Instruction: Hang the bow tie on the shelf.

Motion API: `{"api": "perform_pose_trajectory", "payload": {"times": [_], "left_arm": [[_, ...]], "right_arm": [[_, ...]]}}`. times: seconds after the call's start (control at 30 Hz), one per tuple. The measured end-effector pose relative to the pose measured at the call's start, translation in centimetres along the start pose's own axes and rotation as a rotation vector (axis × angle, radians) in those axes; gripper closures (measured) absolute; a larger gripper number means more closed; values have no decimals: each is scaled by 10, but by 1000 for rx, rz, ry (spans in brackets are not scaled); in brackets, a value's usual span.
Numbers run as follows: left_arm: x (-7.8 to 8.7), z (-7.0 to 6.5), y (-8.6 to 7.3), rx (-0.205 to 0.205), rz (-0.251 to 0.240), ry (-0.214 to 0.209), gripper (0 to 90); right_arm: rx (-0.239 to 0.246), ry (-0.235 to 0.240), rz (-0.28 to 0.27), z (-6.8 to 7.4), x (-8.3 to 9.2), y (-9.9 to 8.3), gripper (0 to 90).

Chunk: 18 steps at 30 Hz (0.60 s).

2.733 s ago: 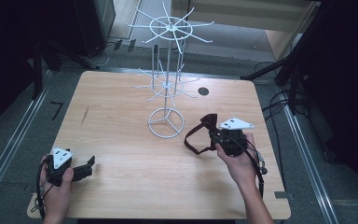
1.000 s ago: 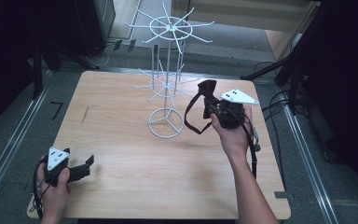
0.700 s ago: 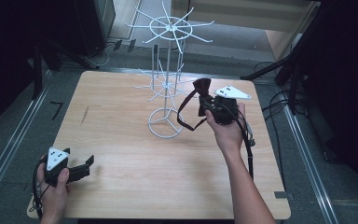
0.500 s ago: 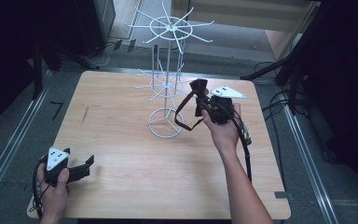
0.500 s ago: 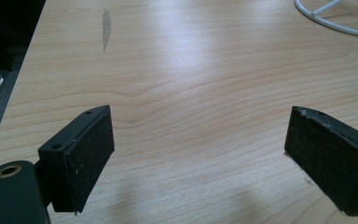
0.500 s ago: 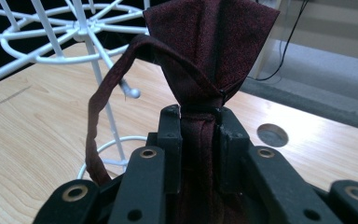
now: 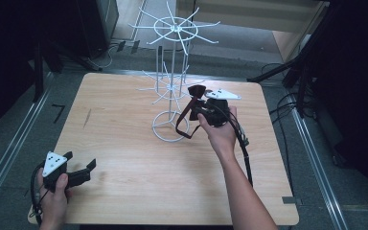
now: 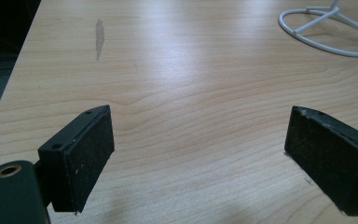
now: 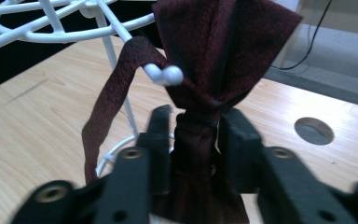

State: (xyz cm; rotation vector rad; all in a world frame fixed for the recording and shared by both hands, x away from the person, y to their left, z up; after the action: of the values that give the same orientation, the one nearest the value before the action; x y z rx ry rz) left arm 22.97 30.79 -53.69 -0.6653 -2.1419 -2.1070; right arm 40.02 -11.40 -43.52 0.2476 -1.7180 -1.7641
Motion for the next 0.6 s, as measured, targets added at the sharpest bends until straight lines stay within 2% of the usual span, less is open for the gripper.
{"api": "perform_pose_trajectory", "payload": {"times": [0.03,0.07,0.13,0.17,0.2,0.3,0.47,0.6], "left_arm": [[0,0,0,-3,-1,-4,89],[0,0,0,-3,-1,-4,88],[0,-1,0,-2,-8,-6,88],[0,-1,0,-2,-8,-6,88],[0,0,0,-2,-5,-7,88],[0,0,0,2,-8,-7,88],[0,0,0,-1,-8,-5,89],[0,-1,0,-1,-12,-3,89]], "right_arm": [[1,-3,-6,0,1,0,569],[1,-3,-6,0,1,0,569],[13,5,-6,-1,6,-2,474],[24,-7,-1,-1,8,-3,427],[24,-7,-1,-1,8,-3,427],[43,-32,-14,-3,17,-2,282],[41,-58,-50,-7,34,-6,172],[38,-89,-59,-12,47,-14,127]]}}
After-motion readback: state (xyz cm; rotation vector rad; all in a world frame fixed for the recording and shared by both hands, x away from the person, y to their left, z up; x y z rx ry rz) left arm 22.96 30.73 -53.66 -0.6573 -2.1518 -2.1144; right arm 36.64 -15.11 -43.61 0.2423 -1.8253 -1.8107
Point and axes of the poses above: each handheld gripper's, and its own axes: x roughly backward along the jaws, y roughly out of its top, z roughly to its left, the point moved 3 cm from there along -x, roughly forward along the jaws, and after that the axes turned 9 degrees about -z, right-handed, at the moved point
